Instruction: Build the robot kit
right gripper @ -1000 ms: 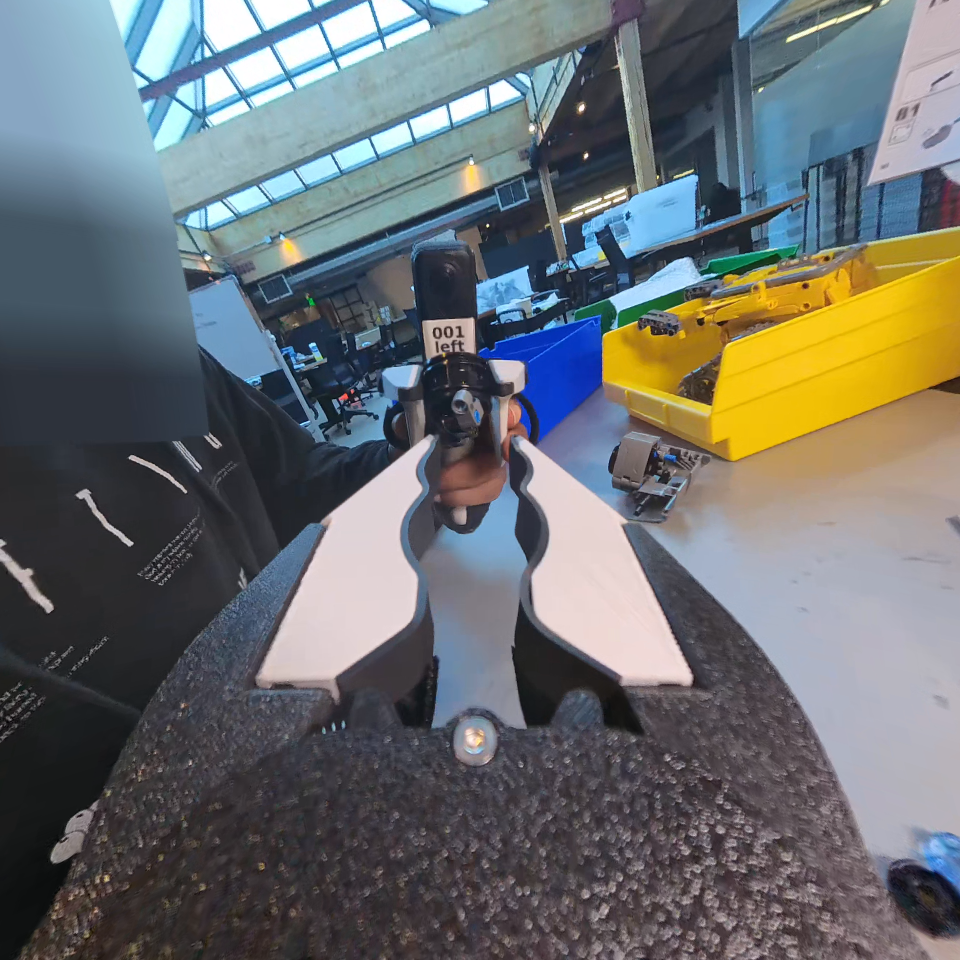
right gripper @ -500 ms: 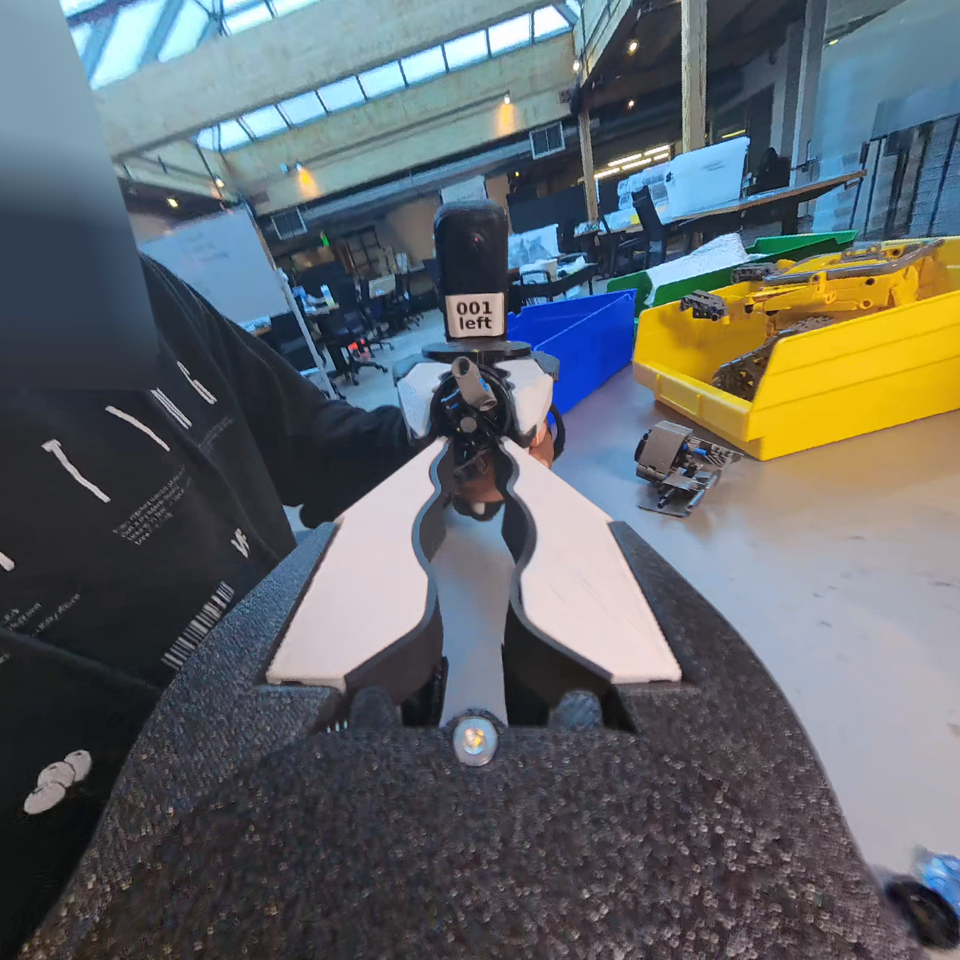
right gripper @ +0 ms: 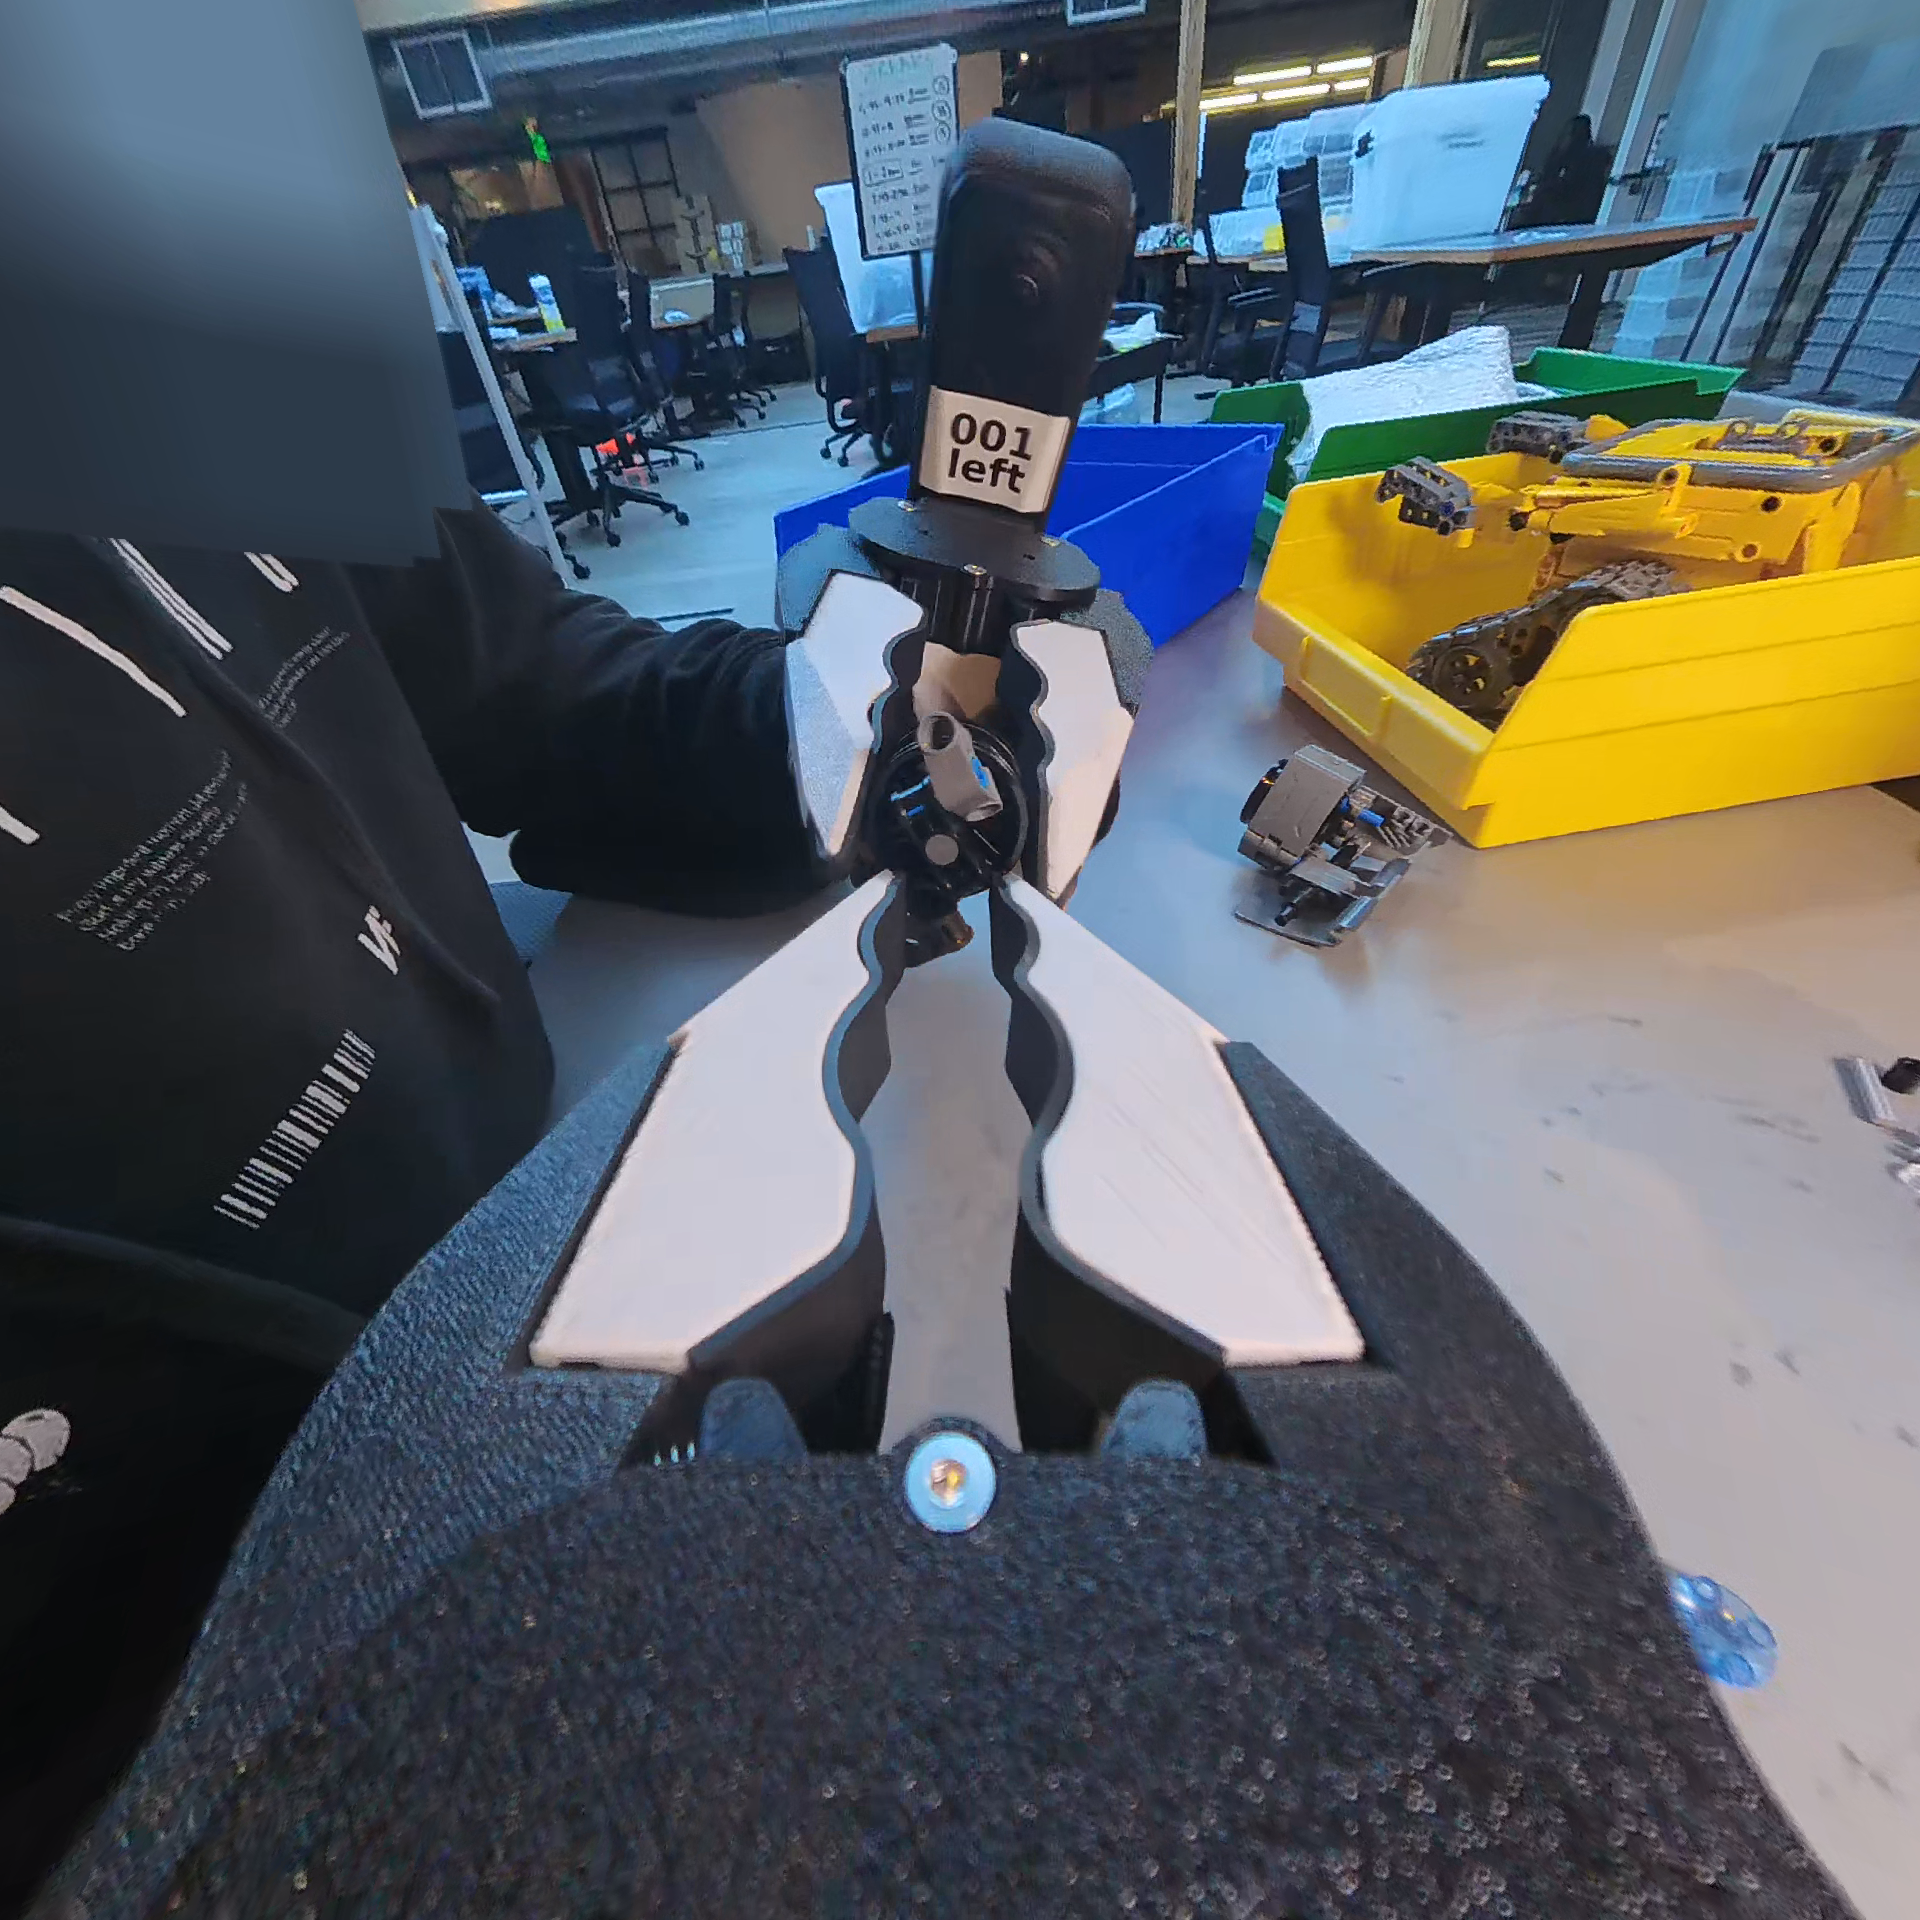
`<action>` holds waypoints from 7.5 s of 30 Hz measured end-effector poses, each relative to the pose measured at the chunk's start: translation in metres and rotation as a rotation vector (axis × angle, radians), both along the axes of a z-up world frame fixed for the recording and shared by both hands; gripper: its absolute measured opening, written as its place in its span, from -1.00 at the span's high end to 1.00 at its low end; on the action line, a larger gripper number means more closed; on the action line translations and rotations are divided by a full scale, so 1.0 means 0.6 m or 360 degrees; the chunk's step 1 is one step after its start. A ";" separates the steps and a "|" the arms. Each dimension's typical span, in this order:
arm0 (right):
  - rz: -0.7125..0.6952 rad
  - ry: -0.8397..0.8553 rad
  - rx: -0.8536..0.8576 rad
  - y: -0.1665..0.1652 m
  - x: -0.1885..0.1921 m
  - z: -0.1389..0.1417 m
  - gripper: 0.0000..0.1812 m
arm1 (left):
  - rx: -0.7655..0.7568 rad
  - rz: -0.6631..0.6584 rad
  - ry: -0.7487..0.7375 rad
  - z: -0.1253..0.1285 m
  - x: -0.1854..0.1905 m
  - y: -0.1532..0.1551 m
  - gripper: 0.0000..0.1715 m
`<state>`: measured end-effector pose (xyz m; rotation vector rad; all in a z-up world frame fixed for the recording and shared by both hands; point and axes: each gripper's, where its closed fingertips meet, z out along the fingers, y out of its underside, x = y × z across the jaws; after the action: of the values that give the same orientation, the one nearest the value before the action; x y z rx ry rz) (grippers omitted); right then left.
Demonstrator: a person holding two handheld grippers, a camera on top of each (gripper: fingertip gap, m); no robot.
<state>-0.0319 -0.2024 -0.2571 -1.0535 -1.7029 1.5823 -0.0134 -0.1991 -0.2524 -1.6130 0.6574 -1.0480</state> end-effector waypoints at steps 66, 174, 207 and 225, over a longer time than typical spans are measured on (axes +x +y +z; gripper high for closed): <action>0.0102 0.0118 -0.0275 0.002 0.002 0.033 0.95 | 0.0035 0.0097 0.0134 0.018 0.001 0.010 0.62; -0.0025 -0.0031 0.0043 0.013 -0.003 -0.032 0.83 | 0.0307 0.0214 0.0666 -0.024 -0.006 0.009 0.63; -0.0134 -0.0437 -0.0298 0.045 -0.012 -0.086 0.78 | 0.0904 0.0466 0.1828 -0.118 -0.041 0.047 0.64; 0.0071 -0.0442 -0.0168 0.017 0.016 -0.084 0.78 | 0.0799 0.0259 0.1518 -0.119 -0.008 0.021 0.65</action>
<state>-0.0223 -0.1919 -0.3073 -1.3494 -1.8496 1.6295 -0.0184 -0.1865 -0.3241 -1.6090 1.2619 0.0898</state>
